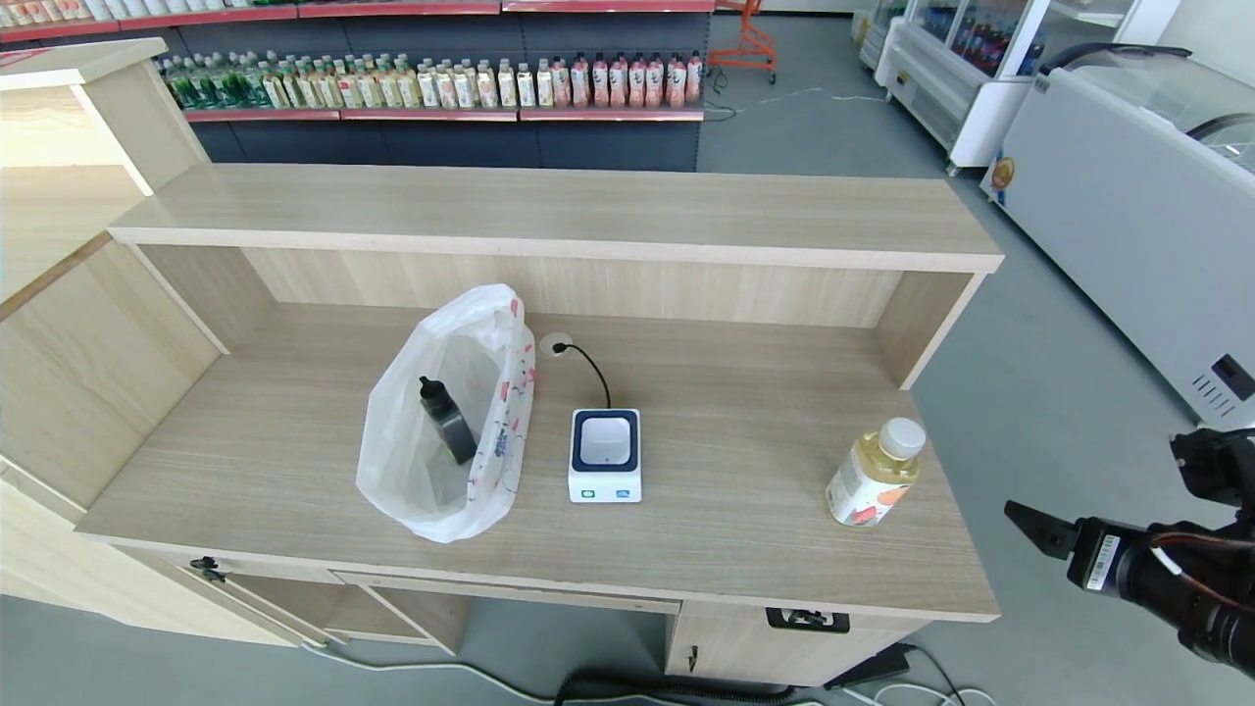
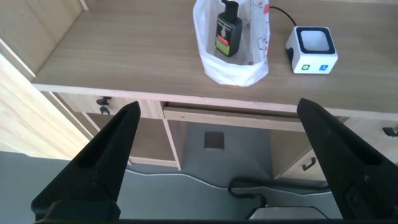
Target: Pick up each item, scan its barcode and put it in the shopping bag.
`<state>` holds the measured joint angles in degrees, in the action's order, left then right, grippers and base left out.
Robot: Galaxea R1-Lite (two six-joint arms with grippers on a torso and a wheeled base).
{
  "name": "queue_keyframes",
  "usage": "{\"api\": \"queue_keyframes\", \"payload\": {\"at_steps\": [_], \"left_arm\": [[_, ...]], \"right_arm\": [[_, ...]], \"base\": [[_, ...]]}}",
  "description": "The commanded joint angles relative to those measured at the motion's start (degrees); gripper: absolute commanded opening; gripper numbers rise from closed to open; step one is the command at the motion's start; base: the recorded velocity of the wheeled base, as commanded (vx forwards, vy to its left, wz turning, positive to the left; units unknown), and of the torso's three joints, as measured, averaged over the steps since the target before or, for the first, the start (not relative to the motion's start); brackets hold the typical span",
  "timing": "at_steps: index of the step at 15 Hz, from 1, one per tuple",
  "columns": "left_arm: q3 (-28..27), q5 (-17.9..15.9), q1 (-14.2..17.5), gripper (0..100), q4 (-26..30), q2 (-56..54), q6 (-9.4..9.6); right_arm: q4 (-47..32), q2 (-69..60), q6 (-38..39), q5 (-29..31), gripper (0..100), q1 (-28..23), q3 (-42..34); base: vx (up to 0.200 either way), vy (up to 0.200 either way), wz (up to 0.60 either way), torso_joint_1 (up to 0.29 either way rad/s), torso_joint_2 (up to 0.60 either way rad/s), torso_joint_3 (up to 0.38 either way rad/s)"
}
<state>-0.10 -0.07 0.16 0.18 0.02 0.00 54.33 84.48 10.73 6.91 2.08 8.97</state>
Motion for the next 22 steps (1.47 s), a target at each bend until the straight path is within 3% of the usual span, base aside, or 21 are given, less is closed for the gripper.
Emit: {"api": "queue_keyframes", "payload": {"at_steps": [1,5,9,22], "left_arm": [[0.01,-0.01,0.02,100,-0.01,-0.02,0.00],[0.01,-0.01,0.02,100,-0.01,-0.02,0.00],[0.01,-0.01,0.02,100,-0.01,-0.02,0.00],[0.01,-0.01,0.02,100,-0.01,-0.02,0.00]], "right_arm": [[4.73,7.28,-0.01,0.29,100,1.78,-1.94],[10.53,13.25,-0.01,0.91,100,5.03,0.17],[13.96,19.49,-0.88,7.06,100,7.76,3.86],[21.78,31.45,-3.17,7.33,100,11.54,13.00]], "base": [[0.000,0.000,0.00,0.000,0.00,0.000],[0.000,0.000,0.00,0.000,0.00,0.000],[0.000,0.000,0.00,0.000,0.00,0.000],[0.000,0.000,0.00,0.000,0.00,0.000]]}}
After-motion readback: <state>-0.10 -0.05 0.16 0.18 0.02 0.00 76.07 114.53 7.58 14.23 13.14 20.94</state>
